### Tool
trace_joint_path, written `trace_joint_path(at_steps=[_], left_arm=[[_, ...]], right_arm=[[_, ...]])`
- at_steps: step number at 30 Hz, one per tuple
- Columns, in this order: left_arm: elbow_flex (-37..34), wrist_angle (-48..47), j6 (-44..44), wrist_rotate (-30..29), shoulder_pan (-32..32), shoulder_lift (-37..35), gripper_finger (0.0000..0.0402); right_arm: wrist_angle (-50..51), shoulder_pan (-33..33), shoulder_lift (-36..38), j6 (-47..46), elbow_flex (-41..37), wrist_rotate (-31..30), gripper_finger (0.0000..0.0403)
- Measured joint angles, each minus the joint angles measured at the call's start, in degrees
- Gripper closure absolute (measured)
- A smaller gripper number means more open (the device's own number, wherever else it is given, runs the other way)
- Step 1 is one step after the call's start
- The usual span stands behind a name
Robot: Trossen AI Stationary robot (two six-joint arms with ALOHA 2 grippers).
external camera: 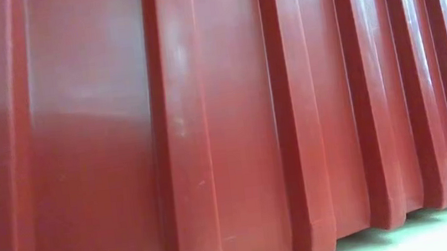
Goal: Sort blocks
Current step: Insert the bin divider into the red bin
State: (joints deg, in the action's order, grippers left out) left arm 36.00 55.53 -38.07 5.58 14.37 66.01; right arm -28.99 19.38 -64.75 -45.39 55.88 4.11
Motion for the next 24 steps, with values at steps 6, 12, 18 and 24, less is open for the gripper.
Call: trace_joint_path(at_steps=[6, 12, 18, 24], left_arm=[[2.33, 6.69, -0.02, 0.09, 0.17, 4.15, 0.0270], [3.81, 6.83, -0.66, 0.97, 0.17, 6.61, 0.0270], [2.60, 6.50, -1.29, 1.49, 0.17, 5.29, 0.0262], [-2.29, 5.77, -0.57, -0.01, 0.48, -0.95, 0.0255]], right_arm=[[-0.04, -0.04, 0.00, 0.00, 0.00, 0.38, 0.0403], [0.15, -0.03, 0.00, -0.14, 0.00, 0.78, 0.0403], [0.20, 0.00, 0.02, -0.02, 0.00, 0.89, 0.0403], [-0.08, -0.02, 0.13, -0.09, 0.00, 0.87, 0.0403]])
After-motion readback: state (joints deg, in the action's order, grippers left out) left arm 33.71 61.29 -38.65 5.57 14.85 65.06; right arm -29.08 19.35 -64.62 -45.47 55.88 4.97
